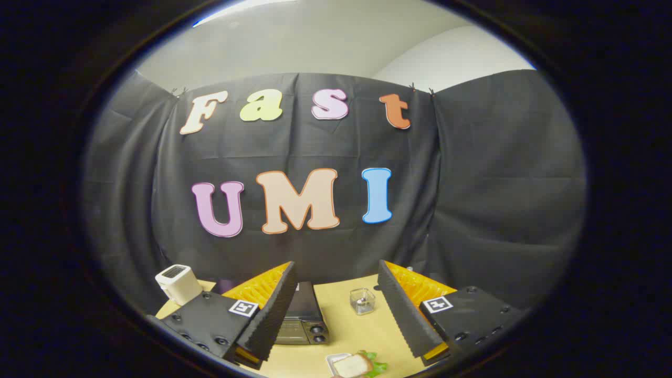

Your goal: Open the toaster oven, put the food inside, and close the toaster oven door.

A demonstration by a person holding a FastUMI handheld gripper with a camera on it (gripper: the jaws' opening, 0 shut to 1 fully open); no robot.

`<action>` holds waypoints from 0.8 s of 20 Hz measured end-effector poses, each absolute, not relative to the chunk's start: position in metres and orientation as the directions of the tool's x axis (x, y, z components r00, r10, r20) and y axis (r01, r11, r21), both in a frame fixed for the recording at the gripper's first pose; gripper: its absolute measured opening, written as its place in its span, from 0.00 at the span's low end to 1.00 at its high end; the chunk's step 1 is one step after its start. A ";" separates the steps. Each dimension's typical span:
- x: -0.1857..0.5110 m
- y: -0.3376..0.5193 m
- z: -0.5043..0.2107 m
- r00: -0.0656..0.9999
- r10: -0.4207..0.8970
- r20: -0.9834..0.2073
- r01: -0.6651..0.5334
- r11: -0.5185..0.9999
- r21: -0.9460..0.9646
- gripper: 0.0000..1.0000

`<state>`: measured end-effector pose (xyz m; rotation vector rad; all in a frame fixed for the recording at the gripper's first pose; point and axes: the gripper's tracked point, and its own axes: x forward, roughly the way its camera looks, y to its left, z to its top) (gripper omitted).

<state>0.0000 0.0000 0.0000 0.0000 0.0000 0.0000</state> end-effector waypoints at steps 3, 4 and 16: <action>0.001 0.009 0.002 1.000 -0.002 0.012 0.002 1.000 -0.023 0.98; 0.001 0.011 0.002 1.000 -0.009 0.010 0.009 0.999 -0.038 0.98; 0.009 0.065 -0.010 0.999 0.043 -0.020 -0.042 0.998 0.044 0.98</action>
